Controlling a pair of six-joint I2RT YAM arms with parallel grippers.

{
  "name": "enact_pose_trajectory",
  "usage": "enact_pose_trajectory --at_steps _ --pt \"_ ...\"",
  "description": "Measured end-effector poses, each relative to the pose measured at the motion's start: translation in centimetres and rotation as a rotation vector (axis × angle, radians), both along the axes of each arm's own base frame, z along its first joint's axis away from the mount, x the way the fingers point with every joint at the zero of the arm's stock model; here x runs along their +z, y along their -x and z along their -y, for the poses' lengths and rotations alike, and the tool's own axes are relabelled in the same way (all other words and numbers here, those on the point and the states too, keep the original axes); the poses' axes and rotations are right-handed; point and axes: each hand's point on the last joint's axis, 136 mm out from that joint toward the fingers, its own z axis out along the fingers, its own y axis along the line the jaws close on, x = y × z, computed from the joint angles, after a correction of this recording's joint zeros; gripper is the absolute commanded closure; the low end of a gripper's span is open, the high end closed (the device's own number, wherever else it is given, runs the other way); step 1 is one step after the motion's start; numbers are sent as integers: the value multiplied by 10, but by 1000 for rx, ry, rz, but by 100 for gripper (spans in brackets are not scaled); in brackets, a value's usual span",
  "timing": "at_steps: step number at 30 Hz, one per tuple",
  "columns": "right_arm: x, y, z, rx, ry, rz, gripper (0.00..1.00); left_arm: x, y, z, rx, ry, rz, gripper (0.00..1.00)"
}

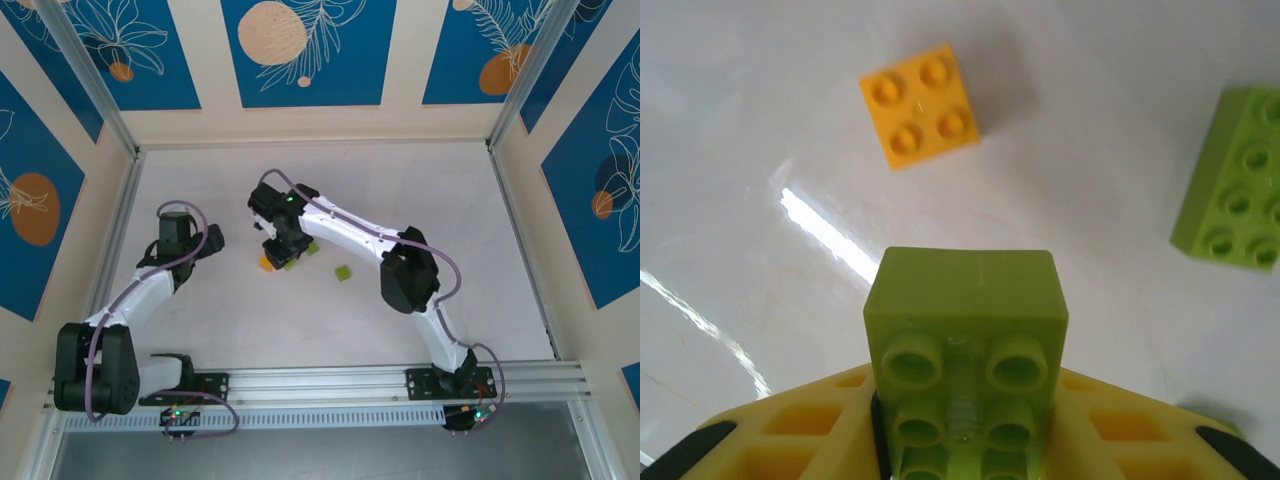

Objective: Assemble a carrot with lego

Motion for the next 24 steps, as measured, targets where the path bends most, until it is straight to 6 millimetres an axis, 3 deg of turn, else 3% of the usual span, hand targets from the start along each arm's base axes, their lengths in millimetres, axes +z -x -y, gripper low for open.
enact_pose_trajectory --at_steps 2,7,10,14,24 --pt "-12 6 11 -25 20 -19 61 -2 0 0 0 0 -5 4" --pt "-65 22 39 -89 106 -95 60 -2 1 0 0 1 -10 4" --pt "-83 28 49 -117 129 -116 58 -2 1 0 3 4 -9 4" --pt "-88 26 48 -143 112 -112 48 -1 2 1 1 11 -8 4" --pt "-88 25 51 -161 29 -77 50 -2 2 1 12 23 -13 4"
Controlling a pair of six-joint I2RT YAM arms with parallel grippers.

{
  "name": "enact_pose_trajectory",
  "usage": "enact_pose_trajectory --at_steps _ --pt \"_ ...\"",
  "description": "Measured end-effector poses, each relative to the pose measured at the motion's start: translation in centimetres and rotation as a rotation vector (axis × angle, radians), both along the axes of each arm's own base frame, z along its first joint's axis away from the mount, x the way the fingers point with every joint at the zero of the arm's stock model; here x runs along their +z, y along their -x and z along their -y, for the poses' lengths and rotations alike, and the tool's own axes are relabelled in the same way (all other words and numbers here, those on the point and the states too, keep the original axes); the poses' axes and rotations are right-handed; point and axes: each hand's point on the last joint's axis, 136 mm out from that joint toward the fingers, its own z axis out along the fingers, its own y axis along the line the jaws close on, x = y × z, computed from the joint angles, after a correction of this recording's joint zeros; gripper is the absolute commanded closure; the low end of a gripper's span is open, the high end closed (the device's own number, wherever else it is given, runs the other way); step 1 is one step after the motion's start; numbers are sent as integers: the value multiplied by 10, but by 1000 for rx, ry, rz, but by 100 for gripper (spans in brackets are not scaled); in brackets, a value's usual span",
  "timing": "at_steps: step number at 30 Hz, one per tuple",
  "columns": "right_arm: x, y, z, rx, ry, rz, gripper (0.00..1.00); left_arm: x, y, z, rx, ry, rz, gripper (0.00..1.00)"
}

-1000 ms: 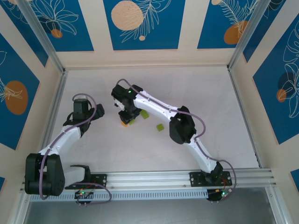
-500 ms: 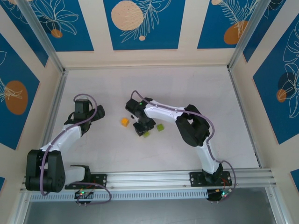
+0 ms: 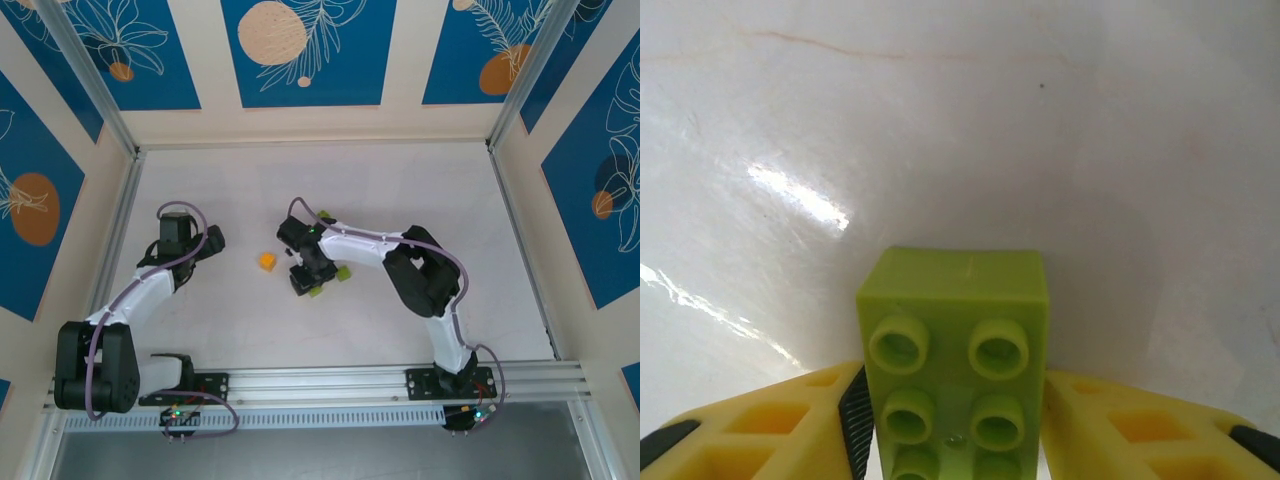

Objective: Assemble a carrot with lego

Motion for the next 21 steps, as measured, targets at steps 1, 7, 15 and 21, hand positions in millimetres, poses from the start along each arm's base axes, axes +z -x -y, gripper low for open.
enact_pose_trajectory --at_steps 1,7,15,21 --pt "1 0 0 -2 -12 7 50 0 0 0 0 0 0 4" --pt "4 -6 -3 -5 -84 57 50 2 -1 0 0 1 4 3" --pt "8 -18 -12 5 -126 98 52 4 -2 0 0 1 5 3" --pt "9 -18 -13 12 -125 100 52 3 -1 0 0 0 -2 3"
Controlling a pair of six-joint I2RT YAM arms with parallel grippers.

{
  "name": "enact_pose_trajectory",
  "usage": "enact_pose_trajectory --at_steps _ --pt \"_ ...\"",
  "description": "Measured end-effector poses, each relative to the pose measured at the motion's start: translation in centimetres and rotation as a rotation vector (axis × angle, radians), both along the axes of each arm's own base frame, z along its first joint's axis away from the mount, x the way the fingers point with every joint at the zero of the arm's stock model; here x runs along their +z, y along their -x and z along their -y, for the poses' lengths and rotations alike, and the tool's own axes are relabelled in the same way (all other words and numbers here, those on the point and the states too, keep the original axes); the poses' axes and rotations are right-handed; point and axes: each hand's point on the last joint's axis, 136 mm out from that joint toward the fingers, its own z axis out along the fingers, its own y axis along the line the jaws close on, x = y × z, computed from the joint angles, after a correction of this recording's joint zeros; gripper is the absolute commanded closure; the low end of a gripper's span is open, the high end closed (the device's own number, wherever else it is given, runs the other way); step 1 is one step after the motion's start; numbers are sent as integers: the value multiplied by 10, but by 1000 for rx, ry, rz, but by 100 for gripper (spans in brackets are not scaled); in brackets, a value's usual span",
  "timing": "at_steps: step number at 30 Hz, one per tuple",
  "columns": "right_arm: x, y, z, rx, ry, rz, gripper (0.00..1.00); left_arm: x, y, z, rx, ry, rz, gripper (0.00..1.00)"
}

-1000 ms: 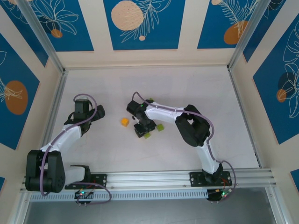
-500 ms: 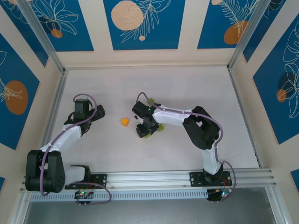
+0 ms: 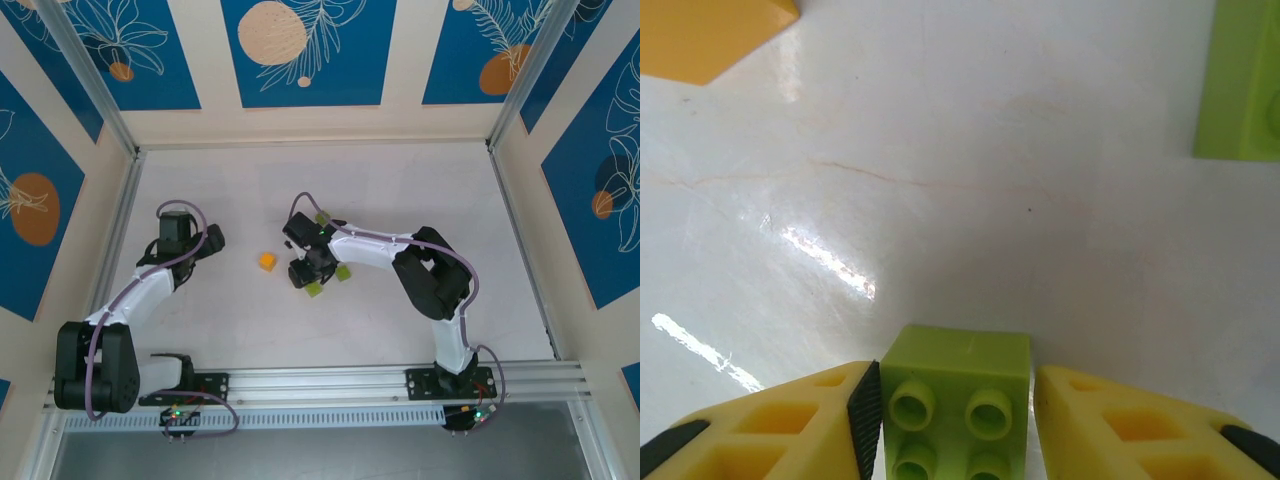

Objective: Assemble a carrot with lego

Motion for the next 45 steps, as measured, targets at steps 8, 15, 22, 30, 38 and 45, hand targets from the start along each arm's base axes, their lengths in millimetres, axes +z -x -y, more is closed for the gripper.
enact_pose_trajectory --at_steps 8,15,22,30,38,45 --pt "0 0 1 7 4 0 55 0 0 0 0 0 0 4" --pt "0 1 1 12 6 1 55 2 0 0 0 1 5 3" --pt "-2 7 3 30 26 -7 51 5 0 0 0 1 13 3" --pt "-5 11 8 34 45 -15 56 12 1 0 0 2 33 3" --pt "-1 12 9 43 48 -9 69 16 2 0 1 3 45 3" --pt "16 14 10 72 59 -12 69 14 2 0 1 3 42 3"
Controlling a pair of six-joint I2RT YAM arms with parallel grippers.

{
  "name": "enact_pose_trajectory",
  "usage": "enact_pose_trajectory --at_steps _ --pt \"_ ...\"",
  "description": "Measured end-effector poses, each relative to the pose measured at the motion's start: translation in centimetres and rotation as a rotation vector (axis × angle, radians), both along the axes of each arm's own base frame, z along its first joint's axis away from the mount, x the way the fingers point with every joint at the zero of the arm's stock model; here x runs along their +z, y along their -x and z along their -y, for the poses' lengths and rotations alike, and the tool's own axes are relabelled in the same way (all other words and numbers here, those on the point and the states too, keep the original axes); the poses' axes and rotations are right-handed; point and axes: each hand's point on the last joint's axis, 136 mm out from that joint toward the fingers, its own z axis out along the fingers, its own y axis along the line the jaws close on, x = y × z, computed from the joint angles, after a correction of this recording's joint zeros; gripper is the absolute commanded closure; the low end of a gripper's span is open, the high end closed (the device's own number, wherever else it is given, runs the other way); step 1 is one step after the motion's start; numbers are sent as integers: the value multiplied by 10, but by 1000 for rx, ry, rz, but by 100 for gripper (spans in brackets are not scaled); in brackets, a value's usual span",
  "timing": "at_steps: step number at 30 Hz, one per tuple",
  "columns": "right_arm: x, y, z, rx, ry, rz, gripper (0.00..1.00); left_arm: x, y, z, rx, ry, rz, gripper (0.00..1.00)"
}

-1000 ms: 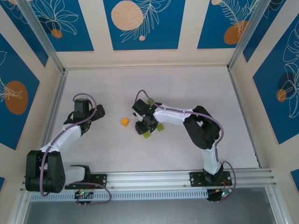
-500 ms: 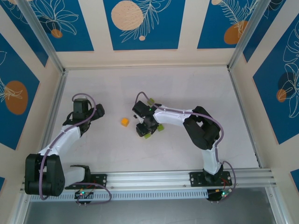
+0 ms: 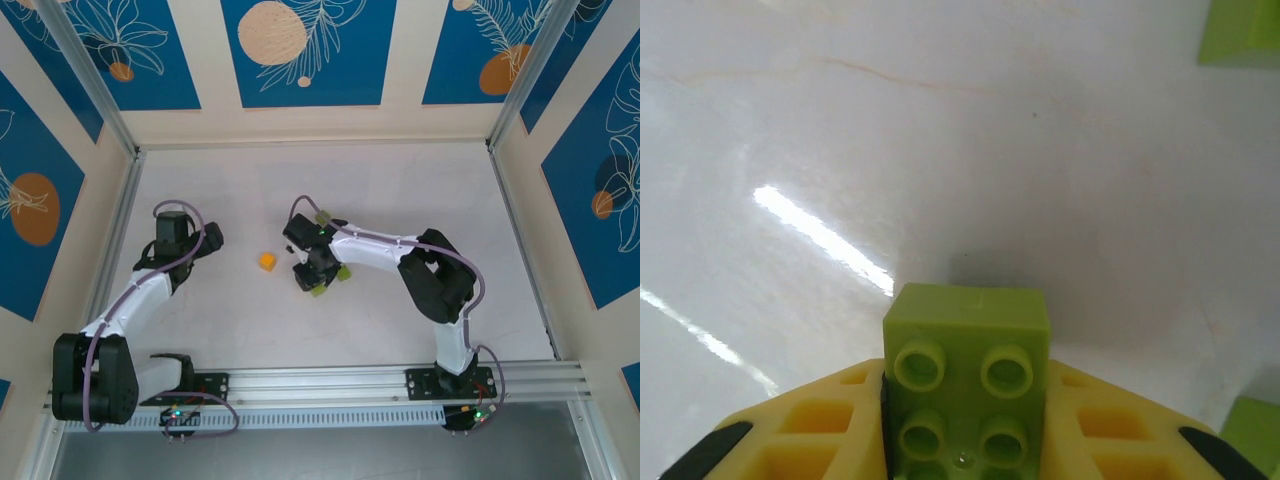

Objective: Assemble a carrot with lego

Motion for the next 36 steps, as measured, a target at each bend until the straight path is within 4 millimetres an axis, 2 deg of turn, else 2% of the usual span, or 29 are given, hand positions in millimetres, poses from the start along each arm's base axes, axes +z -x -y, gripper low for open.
enact_pose_trajectory --at_steps 2,6,9,13,18,21,29,36 --pt "19 -8 -10 29 -22 22 69 -1 1 0 0 0 -3 3" --pt "66 -38 -50 115 -109 104 69 -2 1 0 0 0 -5 3" --pt "78 -57 -73 179 -141 140 69 -4 2 0 0 -1 -9 3" --pt "63 -67 -86 247 -123 113 69 -5 3 0 1 -2 -16 3" --pt "37 -62 -89 323 -95 41 68 -11 9 -6 26 -16 -50 4" --pt "36 -62 -92 360 -102 34 68 -18 12 -9 49 -14 -77 4" --pt "53 -68 -111 431 -167 68 68 -24 16 -16 75 -10 -104 3" --pt "38 -63 -110 460 -148 29 68 -24 16 -16 77 -9 -106 3"
